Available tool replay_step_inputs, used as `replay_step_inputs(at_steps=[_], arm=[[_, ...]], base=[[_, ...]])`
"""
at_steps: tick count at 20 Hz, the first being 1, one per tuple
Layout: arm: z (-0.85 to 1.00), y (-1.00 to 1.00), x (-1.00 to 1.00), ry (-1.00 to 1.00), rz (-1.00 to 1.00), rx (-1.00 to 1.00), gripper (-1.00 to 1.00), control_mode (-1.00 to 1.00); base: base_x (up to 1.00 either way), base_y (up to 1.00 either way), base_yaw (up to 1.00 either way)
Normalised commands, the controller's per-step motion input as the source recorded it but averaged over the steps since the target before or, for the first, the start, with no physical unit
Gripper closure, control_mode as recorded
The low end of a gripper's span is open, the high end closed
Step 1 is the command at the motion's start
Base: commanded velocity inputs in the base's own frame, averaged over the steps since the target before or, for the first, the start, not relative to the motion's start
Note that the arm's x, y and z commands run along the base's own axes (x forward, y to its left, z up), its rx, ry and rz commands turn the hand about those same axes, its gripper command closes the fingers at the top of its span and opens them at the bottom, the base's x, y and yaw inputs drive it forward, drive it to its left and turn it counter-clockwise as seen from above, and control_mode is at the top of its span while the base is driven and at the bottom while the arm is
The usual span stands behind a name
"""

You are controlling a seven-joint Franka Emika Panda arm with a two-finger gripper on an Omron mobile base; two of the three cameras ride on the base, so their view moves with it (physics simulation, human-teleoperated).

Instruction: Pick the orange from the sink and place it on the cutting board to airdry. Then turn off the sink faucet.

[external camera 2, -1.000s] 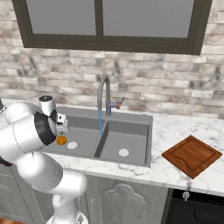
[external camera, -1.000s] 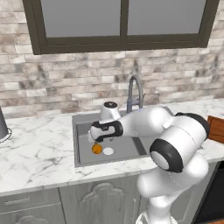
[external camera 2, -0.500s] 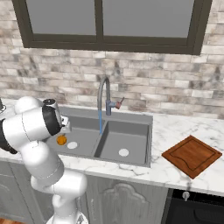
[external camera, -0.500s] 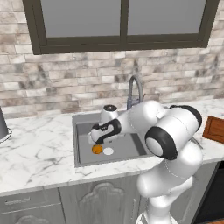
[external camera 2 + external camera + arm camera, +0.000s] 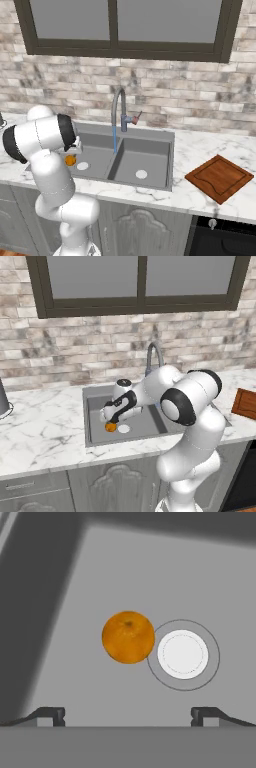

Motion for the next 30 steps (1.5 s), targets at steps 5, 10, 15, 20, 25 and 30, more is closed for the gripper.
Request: replay_step_inputs(at_steps=[5, 10, 15, 20, 25, 30], arm=[[-0.15, 0.07, 0.15, 0.00, 0.00, 0.00, -1.00, -1.00], [-0.18, 0.11, 0.19, 0.00, 0.00, 0.00, -1.00, -1.00], [-0.18, 0.06, 0.17, 0.00, 0.00, 0.00, -1.00, -1.00], [-0.18, 0.00, 0.22, 0.00, 0.00, 0.00, -1.00, -1.00], [-0.15, 0.02, 0.25, 0.00, 0.00, 0.00, -1.00, -1.00], [-0.14, 0.04, 0.17, 0.00, 0.00, 0.00, -1.00, -1.00]], base=[[0.00, 0.00, 0.00], [0.00, 0.00, 0.00], [0.00, 0.00, 0.00], [0.00, 0.00, 0.00], [0.00, 0.00, 0.00], [0.00, 0.00, 0.00]])
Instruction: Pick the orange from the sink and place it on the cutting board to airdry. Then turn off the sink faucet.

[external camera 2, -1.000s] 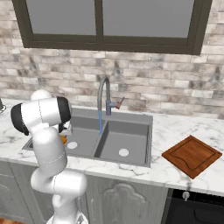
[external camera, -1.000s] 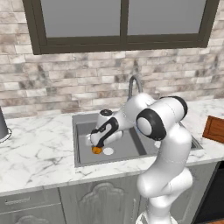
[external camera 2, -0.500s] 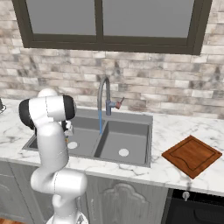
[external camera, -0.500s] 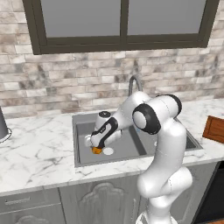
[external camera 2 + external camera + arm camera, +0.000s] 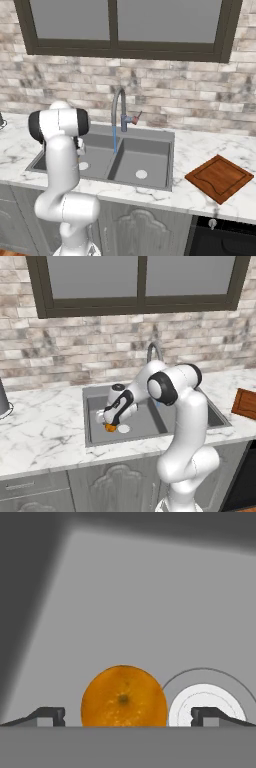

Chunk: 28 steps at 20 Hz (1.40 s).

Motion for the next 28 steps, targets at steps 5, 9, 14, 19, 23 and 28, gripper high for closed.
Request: replay_step_inputs(at_steps=[5, 9, 14, 19, 23, 28], arm=[[-0.12, 0.02, 0.07, 0.00, 0.00, 0.00, -1.00, -1.00], [-0.09, 0.01, 0.01, 0.00, 0.00, 0.00, -1.00, -1.00], [-0.07, 0.02, 0.00, 0.00, 0.00, 0.00, -1.00, -1.00], [-0.05, 0.04, 0.00, 0.00, 0.00, 0.00, -1.00, -1.00], [-0.05, 0.07, 0.00, 0.00, 0.00, 0.00, -1.00, -1.00], [-0.07, 0.05, 0.00, 0.00, 0.00, 0.00, -1.00, -1.00]], base=[[0.00, 0.00, 0.00], [0.00, 0.00, 0.00], [0.00, 0.00, 0.00], [0.00, 0.00, 0.00], [0.00, 0.00, 0.00], [0.00, 0.00, 0.00]])
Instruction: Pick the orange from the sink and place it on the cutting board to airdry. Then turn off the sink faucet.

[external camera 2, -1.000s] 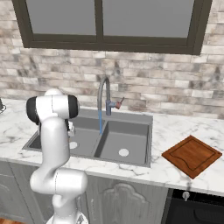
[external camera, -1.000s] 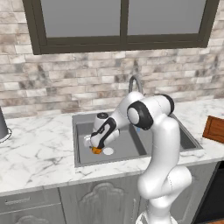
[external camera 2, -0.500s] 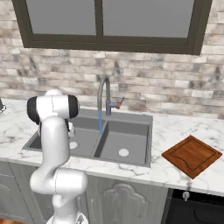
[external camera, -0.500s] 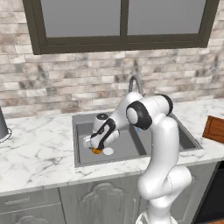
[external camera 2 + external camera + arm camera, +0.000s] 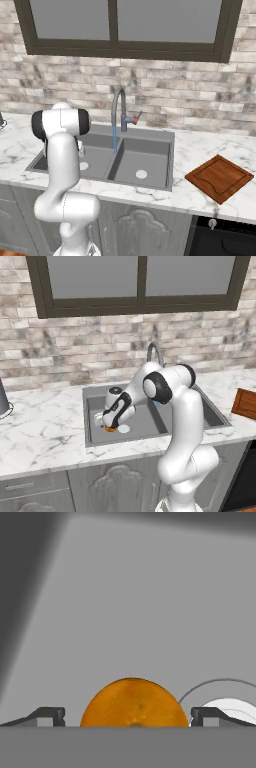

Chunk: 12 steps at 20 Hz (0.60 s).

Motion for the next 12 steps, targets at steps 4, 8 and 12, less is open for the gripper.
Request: replay_step_inputs(at_steps=[4, 8, 12], arm=[[-0.07, 0.00, 0.00, 0.00, 0.00, 0.00, 1.00, -1.00], [-0.07, 0.00, 0.00, 0.00, 0.00, 0.00, 1.00, -1.00], [-0.04, 0.00, 0.00, 0.00, 0.00, 0.00, 1.00, -1.00]], base=[[0.00, 0.00, 0.00], [0.00, 0.00, 0.00], [0.00, 0.00, 0.00]])
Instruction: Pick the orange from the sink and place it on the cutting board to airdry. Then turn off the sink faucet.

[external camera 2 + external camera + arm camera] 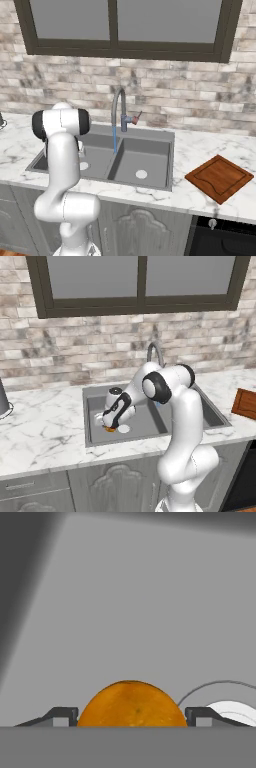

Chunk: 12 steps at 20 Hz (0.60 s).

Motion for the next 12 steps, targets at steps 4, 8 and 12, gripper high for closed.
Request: replay_step_inputs(at_steps=[4, 8, 12], arm=[[0.00, 0.00, 0.00, 0.00, 0.00, 0.00, 1.00, -1.00], [0.06, 0.00, -0.09, 0.00, 0.00, 0.00, 1.00, -1.00], [0.19, 0.00, -0.11, 0.00, 0.00, 0.00, 1.00, -1.00]], base=[[0.00, 0.00, 0.00], [0.00, 0.00, 0.00], [0.00, 0.00, 0.00]])
